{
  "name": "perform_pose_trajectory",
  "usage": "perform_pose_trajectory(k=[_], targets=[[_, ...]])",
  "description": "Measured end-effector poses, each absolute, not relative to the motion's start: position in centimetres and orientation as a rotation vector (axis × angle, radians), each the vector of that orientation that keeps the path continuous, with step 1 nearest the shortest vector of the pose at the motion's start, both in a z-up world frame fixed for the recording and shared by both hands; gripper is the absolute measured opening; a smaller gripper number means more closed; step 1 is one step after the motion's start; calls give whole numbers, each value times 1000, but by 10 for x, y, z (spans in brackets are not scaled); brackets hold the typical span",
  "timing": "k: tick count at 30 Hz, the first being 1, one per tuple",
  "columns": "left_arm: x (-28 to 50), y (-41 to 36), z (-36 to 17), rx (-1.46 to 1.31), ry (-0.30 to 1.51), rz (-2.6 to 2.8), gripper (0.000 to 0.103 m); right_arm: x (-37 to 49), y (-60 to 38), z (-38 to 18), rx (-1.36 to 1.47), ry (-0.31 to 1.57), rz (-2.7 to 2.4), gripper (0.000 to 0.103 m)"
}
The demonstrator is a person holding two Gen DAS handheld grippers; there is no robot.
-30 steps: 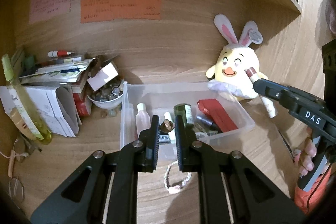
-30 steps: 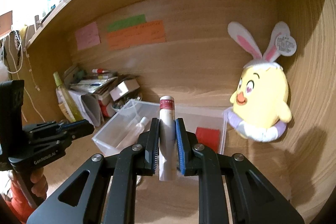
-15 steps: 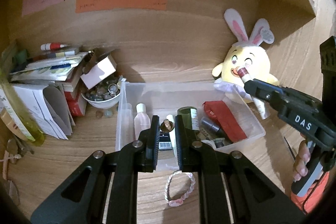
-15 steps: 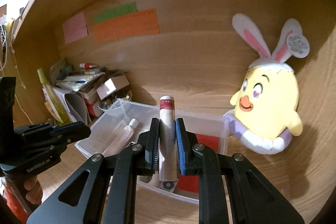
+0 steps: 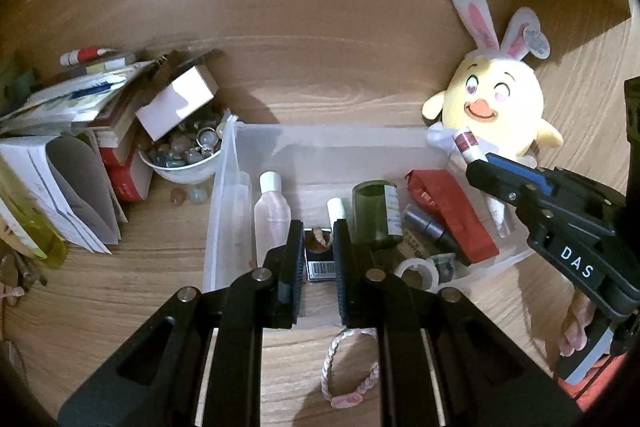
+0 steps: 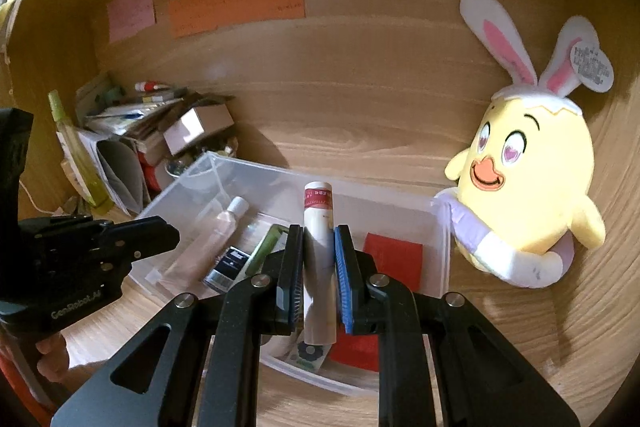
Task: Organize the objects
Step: 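Carry the lip balm and brown bead over the clear bin with both grippers, then open both grippers to drop the lip balm and bead into the bin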
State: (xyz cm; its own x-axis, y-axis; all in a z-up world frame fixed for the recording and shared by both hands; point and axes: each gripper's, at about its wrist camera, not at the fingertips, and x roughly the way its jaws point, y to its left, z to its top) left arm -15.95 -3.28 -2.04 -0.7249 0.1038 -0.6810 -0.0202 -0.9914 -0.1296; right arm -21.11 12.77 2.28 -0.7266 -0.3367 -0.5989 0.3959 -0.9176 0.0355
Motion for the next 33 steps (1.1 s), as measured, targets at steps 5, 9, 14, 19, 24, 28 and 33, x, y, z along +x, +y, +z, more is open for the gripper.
perform_pose_trajectory(k=[5,9,14,19,24,28,33], targets=[[-164,-29,-28,-1160,-157,2830,13,-215,128,15,909,174,-2609,14],[-165,-25,-31,-1171,-137,2821,13,-218,125,9,934,207,-2607,14],[-168,-25,-34,-1186,-142,2805,13,-222,120,2,960,234,-2597,14],[-169,-24,-36,-1194,-145,2796,13,-225,116,-4,986,250,-2590,14],[-167,-23,-35,-1184,-136,2797,13,-226,112,-8,998,270,-2589,14],[-164,-23,-34,-1172,-135,2804,22,-227,109,-10,1008,293,-2599,14],[-158,-23,-28,-1140,-137,2813,26,-226,109,-9,1009,308,-2607,30]])
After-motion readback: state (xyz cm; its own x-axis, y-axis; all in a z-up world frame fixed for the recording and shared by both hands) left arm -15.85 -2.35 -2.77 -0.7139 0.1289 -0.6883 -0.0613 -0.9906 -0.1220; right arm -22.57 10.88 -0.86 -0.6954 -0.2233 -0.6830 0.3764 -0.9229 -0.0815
